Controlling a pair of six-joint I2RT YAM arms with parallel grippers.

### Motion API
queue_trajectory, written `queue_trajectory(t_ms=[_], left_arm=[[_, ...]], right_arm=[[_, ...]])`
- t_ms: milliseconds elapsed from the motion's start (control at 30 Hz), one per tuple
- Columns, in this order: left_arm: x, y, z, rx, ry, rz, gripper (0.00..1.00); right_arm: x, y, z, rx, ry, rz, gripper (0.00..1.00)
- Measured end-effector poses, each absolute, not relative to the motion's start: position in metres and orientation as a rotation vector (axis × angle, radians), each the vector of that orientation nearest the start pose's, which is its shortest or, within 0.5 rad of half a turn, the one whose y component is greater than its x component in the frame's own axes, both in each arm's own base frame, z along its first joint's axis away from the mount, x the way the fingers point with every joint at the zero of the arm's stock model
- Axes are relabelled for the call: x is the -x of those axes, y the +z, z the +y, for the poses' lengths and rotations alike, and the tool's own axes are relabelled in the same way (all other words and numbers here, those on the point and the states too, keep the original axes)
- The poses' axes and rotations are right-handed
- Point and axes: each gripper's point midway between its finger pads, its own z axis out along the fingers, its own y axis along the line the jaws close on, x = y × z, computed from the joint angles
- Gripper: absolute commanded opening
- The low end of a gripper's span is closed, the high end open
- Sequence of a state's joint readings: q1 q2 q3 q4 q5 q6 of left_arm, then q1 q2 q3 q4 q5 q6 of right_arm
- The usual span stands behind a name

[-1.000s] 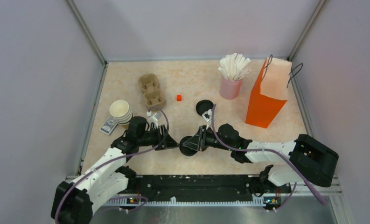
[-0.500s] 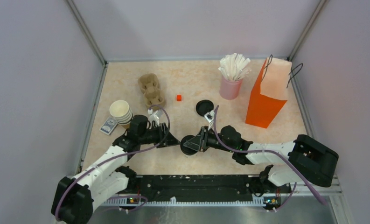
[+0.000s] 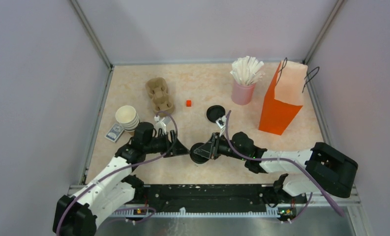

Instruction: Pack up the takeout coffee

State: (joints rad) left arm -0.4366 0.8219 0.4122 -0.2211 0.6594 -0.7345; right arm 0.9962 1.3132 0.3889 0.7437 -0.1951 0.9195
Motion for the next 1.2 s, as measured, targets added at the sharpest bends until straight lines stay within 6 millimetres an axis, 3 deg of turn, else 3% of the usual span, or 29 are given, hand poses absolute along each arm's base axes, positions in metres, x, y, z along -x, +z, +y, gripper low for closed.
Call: queue_trajectory(t_ms=[200, 967, 1200], left_arm=[[-0.155, 0.136, -0.217, -0.079, -1.358, 2.366, 0.49], [-0.153, 0.117, -0.22, -0.04, -1.379, 2.425, 0.44], [-0.157, 0.114, -0.221, -0.039, -1.38, 2.421, 0.36]], right_arm=[[-0.151, 0.141, 0.354, 0.237, 1.487, 2.02, 0.17], [-0.153, 0.141, 0.355, 0.224, 1.483, 2.024, 0.17], [-0.153, 0.141, 0.354, 0.199, 1.51, 1.995, 0.17]])
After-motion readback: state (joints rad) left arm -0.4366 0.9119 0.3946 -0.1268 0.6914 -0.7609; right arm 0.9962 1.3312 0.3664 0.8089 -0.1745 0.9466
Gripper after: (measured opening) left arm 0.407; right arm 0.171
